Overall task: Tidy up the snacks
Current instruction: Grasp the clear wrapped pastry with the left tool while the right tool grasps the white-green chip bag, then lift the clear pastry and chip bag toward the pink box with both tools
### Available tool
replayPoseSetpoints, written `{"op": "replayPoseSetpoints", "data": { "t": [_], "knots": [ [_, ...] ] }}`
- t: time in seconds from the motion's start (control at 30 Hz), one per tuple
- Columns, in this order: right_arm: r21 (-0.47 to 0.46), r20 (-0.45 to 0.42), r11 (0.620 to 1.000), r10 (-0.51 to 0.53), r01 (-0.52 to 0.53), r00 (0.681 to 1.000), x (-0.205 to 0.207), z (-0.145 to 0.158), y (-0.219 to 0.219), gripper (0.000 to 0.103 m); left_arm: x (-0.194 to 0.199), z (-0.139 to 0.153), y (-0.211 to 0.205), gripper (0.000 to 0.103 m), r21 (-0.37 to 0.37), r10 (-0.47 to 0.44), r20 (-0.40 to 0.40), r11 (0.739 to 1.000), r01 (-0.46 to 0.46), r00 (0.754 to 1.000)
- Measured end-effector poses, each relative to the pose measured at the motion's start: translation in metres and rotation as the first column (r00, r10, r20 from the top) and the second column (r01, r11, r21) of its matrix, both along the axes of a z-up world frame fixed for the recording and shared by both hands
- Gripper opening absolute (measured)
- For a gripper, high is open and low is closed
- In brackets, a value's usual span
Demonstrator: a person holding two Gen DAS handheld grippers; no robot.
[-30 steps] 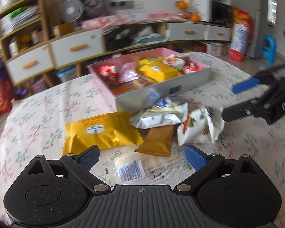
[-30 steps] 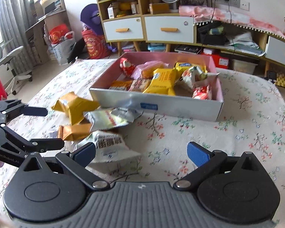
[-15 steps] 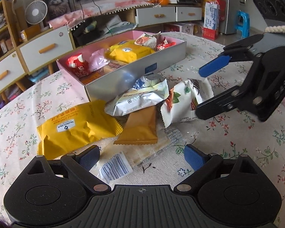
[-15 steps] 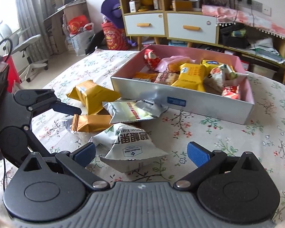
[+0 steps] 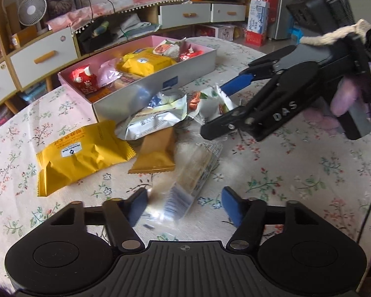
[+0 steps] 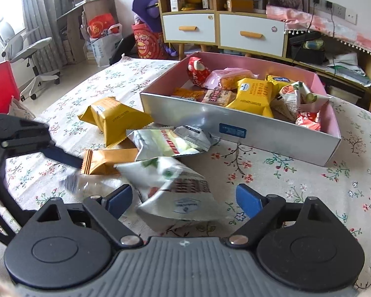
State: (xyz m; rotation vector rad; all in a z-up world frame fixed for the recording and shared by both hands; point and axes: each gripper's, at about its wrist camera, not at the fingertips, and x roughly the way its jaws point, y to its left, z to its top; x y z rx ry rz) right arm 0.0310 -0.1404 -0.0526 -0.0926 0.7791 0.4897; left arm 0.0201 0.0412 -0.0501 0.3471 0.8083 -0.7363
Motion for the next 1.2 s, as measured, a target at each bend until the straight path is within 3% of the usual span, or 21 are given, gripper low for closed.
{"op": "replayPoseSetpoints", "data": {
  "t": [0.23,0.37,0.43,0.57,0.8,1.03,1.2],
  "knots": [
    [-0.001,-0.004,1.0,-0.01,0.01,1.0,0.004,0.0,-0.001,0.08,0.007,-0.006,-0.015,0.058,0.05,0.026,0.032,0.998,-0.027,0.999],
    [-0.002,-0.012,1.0,-0.007,0.007,1.0,0.007,-0.002,0.002,0.076,0.014,-0.008,-0.022,0.058,0.034,0.046,0.021,0.998,-0.046,0.999],
    [-0.003,-0.016,1.0,-0.005,0.005,1.0,0.007,-0.002,0.003,0.073,0.013,-0.008,-0.025,0.055,0.038,0.048,0.026,0.998,-0.049,0.999],
    [-0.013,-0.007,1.0,-0.004,0.004,1.0,0.006,-0.002,0.002,0.068,0.008,-0.006,-0.028,0.038,0.038,0.05,0.017,0.998,-0.051,0.999],
    [-0.03,-0.005,1.0,-0.005,0.005,1.0,0.006,0.001,-0.004,0.054,0.004,-0.001,-0.033,0.022,0.026,0.149,-0.046,0.989,-0.148,0.988],
    [-0.04,-0.001,0.999,-0.014,0.014,1.0,0.003,0.004,-0.007,0.048,0.008,0.007,-0.029,0.018,-0.002,0.256,-0.09,0.966,-0.257,0.962],
    [-0.022,0.011,1.0,-0.016,0.016,1.0,0.001,0.011,-0.01,0.047,0.009,0.015,-0.028,0.017,-0.027,0.281,-0.095,0.958,-0.285,0.955]
  ]
}}
